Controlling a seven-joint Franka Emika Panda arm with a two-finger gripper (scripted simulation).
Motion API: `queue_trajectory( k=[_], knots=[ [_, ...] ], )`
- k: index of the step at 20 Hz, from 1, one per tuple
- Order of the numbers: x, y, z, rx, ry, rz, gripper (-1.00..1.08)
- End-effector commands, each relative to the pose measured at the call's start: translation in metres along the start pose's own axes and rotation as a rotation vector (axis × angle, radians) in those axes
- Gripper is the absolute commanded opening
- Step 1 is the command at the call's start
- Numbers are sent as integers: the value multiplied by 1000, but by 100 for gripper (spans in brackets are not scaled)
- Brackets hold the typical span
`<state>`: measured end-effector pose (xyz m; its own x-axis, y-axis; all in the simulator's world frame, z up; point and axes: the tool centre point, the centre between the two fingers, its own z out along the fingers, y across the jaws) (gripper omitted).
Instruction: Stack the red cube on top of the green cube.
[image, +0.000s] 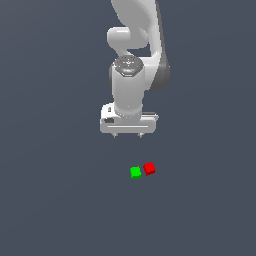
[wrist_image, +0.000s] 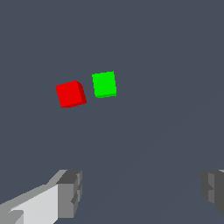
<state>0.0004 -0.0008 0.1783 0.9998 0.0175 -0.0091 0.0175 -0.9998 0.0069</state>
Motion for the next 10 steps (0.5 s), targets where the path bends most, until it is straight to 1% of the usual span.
queue_trajectory(
  k=[1, 6, 10],
  knots=[
    [0, 0, 0, 0, 0, 0, 100],
    [1, 0, 1, 0, 0, -17, 100],
    [4, 0, 3, 0, 0, -55, 100]
  ],
)
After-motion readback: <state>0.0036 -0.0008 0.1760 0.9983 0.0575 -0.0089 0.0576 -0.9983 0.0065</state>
